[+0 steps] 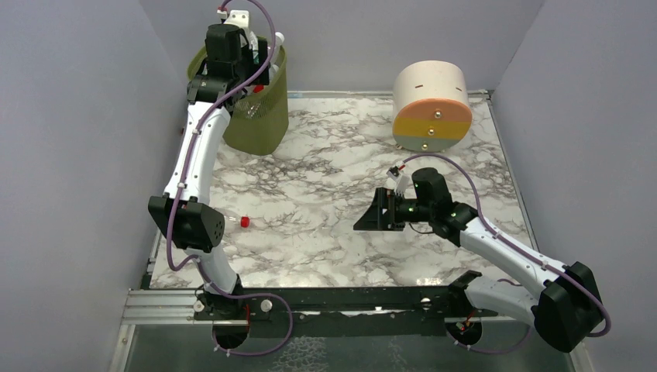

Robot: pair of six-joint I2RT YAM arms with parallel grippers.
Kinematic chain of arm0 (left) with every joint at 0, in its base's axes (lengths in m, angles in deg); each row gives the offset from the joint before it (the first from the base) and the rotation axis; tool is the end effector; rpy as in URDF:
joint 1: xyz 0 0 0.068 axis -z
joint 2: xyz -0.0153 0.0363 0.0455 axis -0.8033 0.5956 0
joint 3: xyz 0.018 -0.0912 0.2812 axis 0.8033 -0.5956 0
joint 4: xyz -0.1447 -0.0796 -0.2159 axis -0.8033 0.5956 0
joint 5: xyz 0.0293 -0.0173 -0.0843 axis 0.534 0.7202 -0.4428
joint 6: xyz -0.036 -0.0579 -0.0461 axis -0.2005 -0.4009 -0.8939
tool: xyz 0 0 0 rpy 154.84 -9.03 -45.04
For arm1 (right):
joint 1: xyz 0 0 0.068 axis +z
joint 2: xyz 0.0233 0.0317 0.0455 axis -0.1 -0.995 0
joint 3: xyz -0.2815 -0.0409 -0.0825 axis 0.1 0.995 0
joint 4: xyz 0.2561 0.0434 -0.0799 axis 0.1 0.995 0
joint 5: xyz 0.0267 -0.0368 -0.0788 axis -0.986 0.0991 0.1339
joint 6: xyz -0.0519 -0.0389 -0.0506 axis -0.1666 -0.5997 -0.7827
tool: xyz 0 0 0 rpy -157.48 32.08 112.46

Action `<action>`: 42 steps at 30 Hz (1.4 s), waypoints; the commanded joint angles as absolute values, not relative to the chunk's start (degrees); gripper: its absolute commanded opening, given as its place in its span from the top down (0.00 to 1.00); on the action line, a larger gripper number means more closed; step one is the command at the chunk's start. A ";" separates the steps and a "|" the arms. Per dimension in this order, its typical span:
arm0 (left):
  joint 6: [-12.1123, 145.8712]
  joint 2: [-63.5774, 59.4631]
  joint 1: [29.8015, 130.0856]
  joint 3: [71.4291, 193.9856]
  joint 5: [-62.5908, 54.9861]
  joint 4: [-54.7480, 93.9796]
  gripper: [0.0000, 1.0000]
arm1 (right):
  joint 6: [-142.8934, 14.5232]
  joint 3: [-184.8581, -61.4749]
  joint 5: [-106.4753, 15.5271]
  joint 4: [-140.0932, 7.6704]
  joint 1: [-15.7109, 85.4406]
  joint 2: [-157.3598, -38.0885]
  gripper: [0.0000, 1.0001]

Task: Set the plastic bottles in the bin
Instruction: Place the plastic bottle in the trash bin, then pick up the plastic bottle at the center of the board.

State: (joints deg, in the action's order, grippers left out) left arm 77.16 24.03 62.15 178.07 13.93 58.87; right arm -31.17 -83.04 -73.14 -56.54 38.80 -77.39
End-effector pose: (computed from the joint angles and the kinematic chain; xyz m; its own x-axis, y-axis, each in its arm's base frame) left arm 0.4386 -0.0551 0.4721 -0.3560 0.0320 -0.9340 -0.0105 0.9992 0.0382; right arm 0.1821 0.1678 0.2330 -0.9115 0.0303 -0.4102 -0.3330 0.5310 0.7792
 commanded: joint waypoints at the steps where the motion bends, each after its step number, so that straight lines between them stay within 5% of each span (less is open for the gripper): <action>1: 76.29 22.96 62.15 177.42 12.72 57.67 0.10 | -30.66 -82.47 -74.62 -57.84 39.05 -76.72 0.06; 15: 69.77 10.60 62.14 172.00 10.37 60.95 0.07 | -30.29 -81.55 -74.92 -58.02 39.05 -75.61 0.06; 35: 44.02 -17.28 62.14 133.78 6.14 61.28 0.01 | -30.70 -80.55 -80.04 -64.69 39.07 -77.10 0.05; 42: 27.89 -24.08 62.15 121.06 12.78 66.33 0.01 | -31.37 -80.20 -81.29 -64.74 39.05 -76.27 0.03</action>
